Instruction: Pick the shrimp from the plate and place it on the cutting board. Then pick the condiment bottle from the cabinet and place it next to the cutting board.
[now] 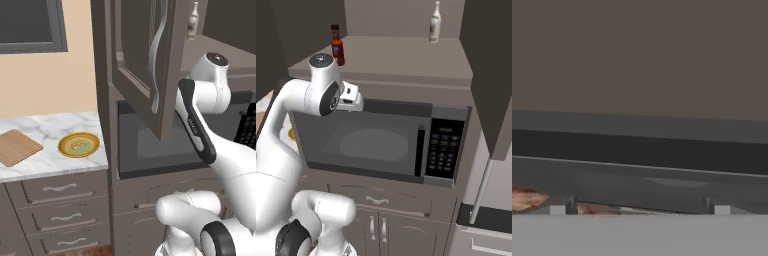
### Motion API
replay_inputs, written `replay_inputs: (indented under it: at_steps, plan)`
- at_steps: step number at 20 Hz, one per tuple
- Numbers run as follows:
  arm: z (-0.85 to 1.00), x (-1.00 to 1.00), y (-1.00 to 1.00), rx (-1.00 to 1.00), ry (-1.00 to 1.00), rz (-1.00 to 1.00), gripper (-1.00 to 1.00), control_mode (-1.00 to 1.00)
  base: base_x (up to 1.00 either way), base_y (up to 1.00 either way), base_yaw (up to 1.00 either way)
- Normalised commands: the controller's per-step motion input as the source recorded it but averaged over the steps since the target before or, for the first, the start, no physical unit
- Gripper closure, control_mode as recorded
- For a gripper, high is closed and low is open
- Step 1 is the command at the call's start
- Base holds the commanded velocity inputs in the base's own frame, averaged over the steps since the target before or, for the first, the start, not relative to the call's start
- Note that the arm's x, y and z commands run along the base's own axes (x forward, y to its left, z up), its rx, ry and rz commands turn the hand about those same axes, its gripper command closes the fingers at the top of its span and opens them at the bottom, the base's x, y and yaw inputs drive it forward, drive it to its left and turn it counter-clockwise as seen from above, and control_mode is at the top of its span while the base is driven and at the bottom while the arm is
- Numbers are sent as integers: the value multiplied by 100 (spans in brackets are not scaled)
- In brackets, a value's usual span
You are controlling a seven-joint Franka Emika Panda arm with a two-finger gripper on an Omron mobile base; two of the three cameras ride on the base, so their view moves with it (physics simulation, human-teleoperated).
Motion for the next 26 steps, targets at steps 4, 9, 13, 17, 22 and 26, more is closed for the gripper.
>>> replay_inputs:
  at_steps: [4, 9, 13, 17, 22, 26]
  plan:
    - [23, -8, 0, 1, -18, 0, -100, -100, 0, 0, 0]
    - [19, -7, 0, 0, -18, 0, -100, -100, 0, 0, 0]
    - [18, -5, 0, 0, -17, 0, -100, -100, 0, 0, 0]
    - [16, -4, 1, 0, -16, 0, -100, -100, 0, 0, 0]
    - [16, -5, 0, 0, -15, 1, -100, -100, 0, 0, 0]
    - [11, -9, 0, 0, -14, 3, -100, -100, 0, 0, 0]
